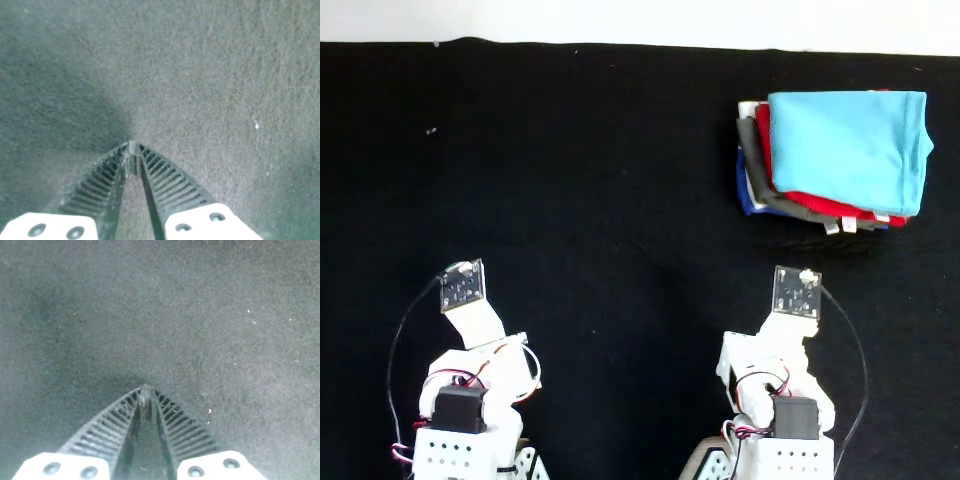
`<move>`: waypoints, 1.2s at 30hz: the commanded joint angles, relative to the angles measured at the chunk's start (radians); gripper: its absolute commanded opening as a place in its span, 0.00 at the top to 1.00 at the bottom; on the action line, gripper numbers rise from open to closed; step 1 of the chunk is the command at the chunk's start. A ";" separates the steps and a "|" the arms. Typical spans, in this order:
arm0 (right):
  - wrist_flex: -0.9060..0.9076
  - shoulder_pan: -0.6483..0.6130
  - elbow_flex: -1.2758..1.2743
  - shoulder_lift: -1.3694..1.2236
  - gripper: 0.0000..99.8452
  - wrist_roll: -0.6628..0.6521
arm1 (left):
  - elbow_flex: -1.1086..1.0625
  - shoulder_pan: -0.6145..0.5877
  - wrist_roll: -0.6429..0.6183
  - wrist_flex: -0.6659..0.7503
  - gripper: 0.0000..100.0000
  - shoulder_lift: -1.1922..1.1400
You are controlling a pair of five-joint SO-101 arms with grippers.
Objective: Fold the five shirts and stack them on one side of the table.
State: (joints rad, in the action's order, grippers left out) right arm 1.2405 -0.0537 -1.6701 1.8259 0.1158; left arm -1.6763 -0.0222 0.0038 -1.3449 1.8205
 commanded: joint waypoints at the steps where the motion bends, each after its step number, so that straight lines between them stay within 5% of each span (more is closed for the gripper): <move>1: 0.005 -0.008 -0.139 0.007 0.99 -0.012 | -0.015 -0.008 0.009 0.005 0.99 -0.008; 36: 0.005 -0.008 -0.139 0.007 0.99 -0.012 | -0.018 -0.012 0.057 0.008 0.99 -0.008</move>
State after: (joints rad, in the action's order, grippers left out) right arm 1.2405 -0.0537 -1.6701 1.8259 0.1143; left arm -1.6763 -0.0222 0.0575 -1.3449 1.8205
